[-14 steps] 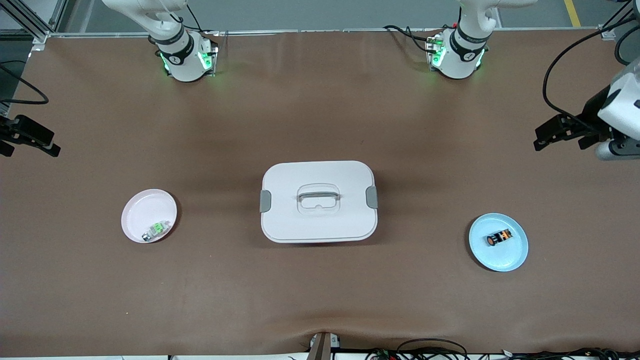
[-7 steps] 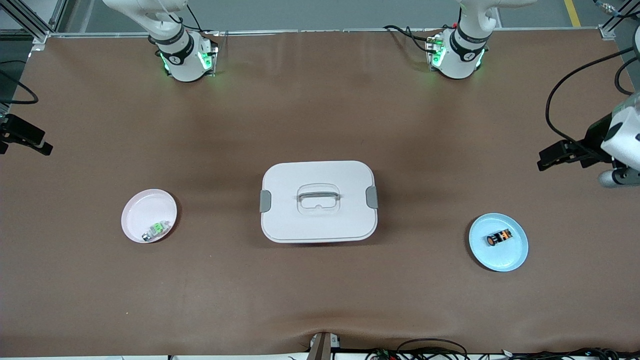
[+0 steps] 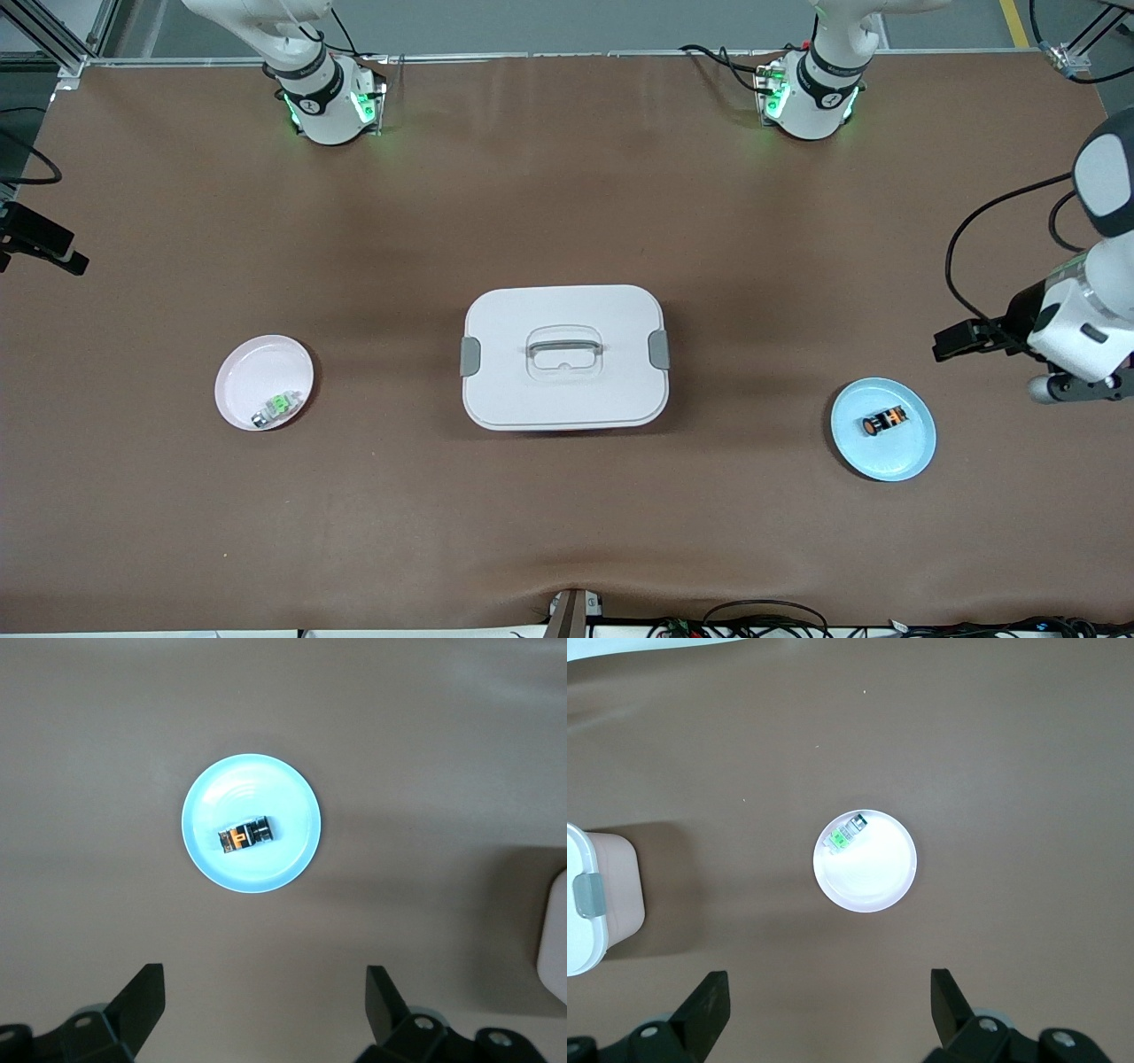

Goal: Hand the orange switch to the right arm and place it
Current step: 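Lower the left gripper over the orange switch on the blue plate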

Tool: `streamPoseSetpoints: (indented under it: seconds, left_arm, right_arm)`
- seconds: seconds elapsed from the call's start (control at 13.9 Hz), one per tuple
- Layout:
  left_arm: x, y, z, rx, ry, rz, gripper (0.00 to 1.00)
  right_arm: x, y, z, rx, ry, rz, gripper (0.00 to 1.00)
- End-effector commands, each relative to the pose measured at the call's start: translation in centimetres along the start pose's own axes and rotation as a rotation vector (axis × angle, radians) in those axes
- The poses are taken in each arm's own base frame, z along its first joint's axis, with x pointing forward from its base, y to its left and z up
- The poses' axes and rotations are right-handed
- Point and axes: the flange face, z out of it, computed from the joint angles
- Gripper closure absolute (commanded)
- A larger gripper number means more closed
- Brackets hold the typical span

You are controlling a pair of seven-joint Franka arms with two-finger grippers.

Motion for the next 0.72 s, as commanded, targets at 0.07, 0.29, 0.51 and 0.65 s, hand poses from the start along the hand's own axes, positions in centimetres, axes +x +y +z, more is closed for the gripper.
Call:
streamPoseSetpoints:
  seconds: [0.07,0.29,0.51,0.65]
  left_arm:
    - [1.8,-0.1,3.8,0.022,-0.028,-0.035,0.00]
    - [2.6,-0.5,8.2,0.058,-0.082,-0.033,0.00]
    - [3.9,-0.6,12.4,0.113,-0.077,-0.009,0.00]
    - [4.4,-1.4,14.1,0.112,-0.076,-0.020,0.00]
  right_arm:
    - [-0.2,1.1,-0.9,0.014,0.017,0.018,0.00]
    - [-0.3,1.1,-0.8,0.025,0.011,0.017,0.00]
    - [-0.4,1.2,-0.8,0.025,0.005,0.020,0.00]
    - [-0.4,1.2,-0.8,0.025,0.005,0.020,0.00]
